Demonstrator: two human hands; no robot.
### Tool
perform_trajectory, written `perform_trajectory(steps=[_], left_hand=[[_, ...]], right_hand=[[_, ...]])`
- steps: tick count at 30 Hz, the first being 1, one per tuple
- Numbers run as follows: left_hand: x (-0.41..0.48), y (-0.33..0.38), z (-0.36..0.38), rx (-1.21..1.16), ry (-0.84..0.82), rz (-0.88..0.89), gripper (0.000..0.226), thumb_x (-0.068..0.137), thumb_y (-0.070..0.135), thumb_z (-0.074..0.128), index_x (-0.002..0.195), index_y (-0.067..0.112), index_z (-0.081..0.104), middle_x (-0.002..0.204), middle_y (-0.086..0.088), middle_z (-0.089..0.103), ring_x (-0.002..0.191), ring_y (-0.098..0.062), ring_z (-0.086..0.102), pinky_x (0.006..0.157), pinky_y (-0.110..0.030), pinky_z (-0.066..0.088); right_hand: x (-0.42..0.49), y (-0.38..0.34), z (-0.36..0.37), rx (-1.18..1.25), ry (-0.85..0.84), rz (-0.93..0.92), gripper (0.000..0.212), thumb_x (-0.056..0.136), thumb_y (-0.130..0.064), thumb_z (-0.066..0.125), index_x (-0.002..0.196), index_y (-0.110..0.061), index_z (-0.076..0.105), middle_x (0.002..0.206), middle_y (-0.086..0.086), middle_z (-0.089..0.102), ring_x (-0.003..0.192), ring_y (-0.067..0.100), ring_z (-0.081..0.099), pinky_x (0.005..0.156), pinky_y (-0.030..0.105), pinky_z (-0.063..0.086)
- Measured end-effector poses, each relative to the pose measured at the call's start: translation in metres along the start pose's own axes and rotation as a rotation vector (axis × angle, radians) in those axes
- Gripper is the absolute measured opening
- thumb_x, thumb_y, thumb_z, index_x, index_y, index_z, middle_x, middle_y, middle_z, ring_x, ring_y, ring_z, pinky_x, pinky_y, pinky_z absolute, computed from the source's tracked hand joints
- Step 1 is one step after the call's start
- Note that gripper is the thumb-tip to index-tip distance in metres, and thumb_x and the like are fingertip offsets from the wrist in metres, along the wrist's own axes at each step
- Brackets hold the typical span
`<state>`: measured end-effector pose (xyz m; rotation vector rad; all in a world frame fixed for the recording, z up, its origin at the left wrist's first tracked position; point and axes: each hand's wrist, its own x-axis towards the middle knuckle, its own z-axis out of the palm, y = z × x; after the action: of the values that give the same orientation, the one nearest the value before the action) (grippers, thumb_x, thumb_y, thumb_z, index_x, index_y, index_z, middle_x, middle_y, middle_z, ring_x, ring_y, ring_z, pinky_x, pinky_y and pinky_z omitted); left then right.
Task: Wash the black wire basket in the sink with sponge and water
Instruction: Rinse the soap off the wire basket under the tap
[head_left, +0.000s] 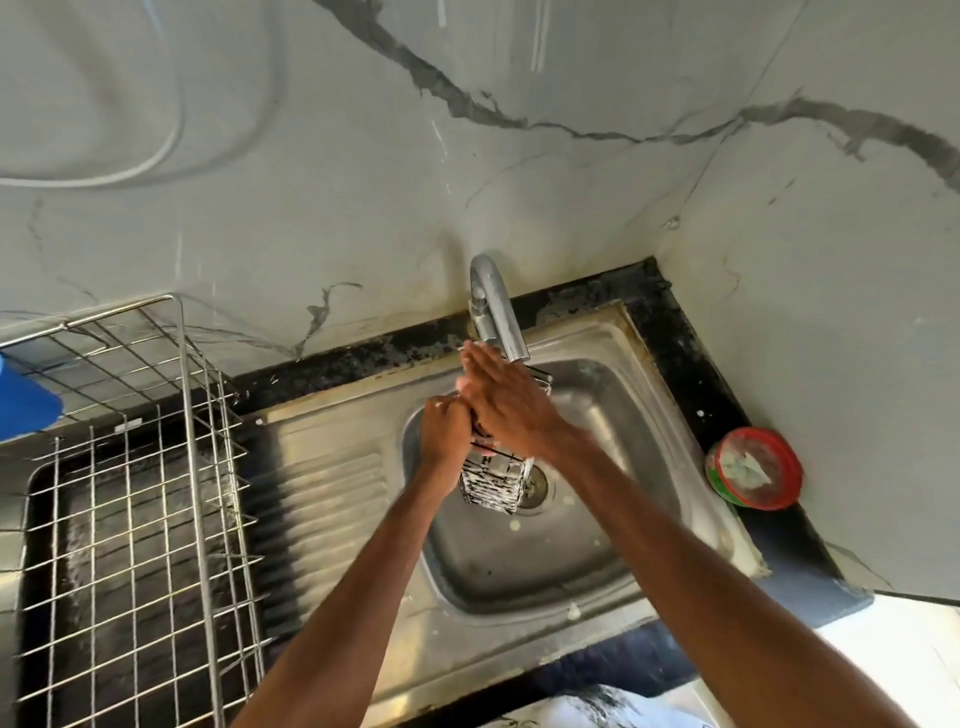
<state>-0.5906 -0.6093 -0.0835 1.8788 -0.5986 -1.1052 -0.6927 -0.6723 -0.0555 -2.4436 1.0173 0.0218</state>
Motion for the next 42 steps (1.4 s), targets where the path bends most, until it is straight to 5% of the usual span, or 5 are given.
perform_trajectory(steps=[4, 12, 26, 32, 42], left_hand=[[-0.008, 0.012, 0.002, 0.031, -0.054, 0.033, 0.037, 0.105, 0.017, 0.052, 0.085, -0.008, 0.07, 0.074, -0.024, 0.071, 0.058, -0.029, 0.071, 0.037, -0.02, 0.047], [0.006, 0.002, 0.012, -0.055, -0.036, -0.06, 0.024, 0.107, 0.017, 0.05, 0.089, 0.019, 0.065, 0.088, -0.002, 0.067, 0.069, -0.006, 0.061, 0.053, -0.011, 0.051], [-0.003, 0.016, 0.022, -0.093, 0.166, -0.057, 0.045, 0.105, 0.025, 0.053, 0.076, -0.004, 0.07, 0.068, -0.017, 0.072, 0.061, -0.036, 0.069, 0.06, -0.046, 0.062], [-0.011, 0.011, 0.018, -0.132, 0.231, -0.085, 0.041, 0.106, 0.024, 0.053, 0.071, 0.009, 0.068, 0.073, -0.02, 0.073, 0.066, -0.038, 0.072, 0.061, -0.05, 0.063], [0.001, 0.009, 0.014, -0.162, 0.259, -0.178, 0.038, 0.105, 0.027, 0.053, 0.095, -0.003, 0.075, 0.079, -0.01, 0.071, 0.064, -0.02, 0.061, 0.037, -0.011, 0.034]], right_hand=[[0.017, 0.034, -0.009, -0.141, -0.071, -0.002, 0.051, 0.093, -0.008, 0.066, 0.138, 0.008, 0.049, 0.116, 0.033, 0.065, 0.088, 0.043, 0.071, 0.079, 0.052, 0.057], [-0.058, 0.006, 0.009, 0.175, -0.003, 0.009, 0.057, 0.11, -0.036, 0.017, 0.158, -0.005, 0.018, 0.167, 0.006, 0.008, 0.155, 0.013, -0.002, 0.127, 0.036, 0.002], [-0.045, 0.009, 0.018, 0.259, 0.074, 0.252, 0.069, 0.105, -0.051, 0.009, 0.16, -0.012, -0.003, 0.168, 0.002, -0.013, 0.154, 0.016, -0.015, 0.126, 0.037, -0.003], [-0.026, 0.035, 0.038, 0.243, 0.091, 0.142, 0.05, 0.101, -0.01, 0.039, 0.147, -0.007, 0.019, 0.153, 0.048, 0.006, 0.141, 0.066, 0.008, 0.105, 0.074, 0.033], [-0.076, -0.03, 0.041, 0.258, 0.157, 0.163, 0.084, 0.098, -0.062, -0.005, 0.159, -0.004, 0.0, 0.167, 0.011, -0.01, 0.154, 0.019, -0.015, 0.127, 0.037, 0.0]])
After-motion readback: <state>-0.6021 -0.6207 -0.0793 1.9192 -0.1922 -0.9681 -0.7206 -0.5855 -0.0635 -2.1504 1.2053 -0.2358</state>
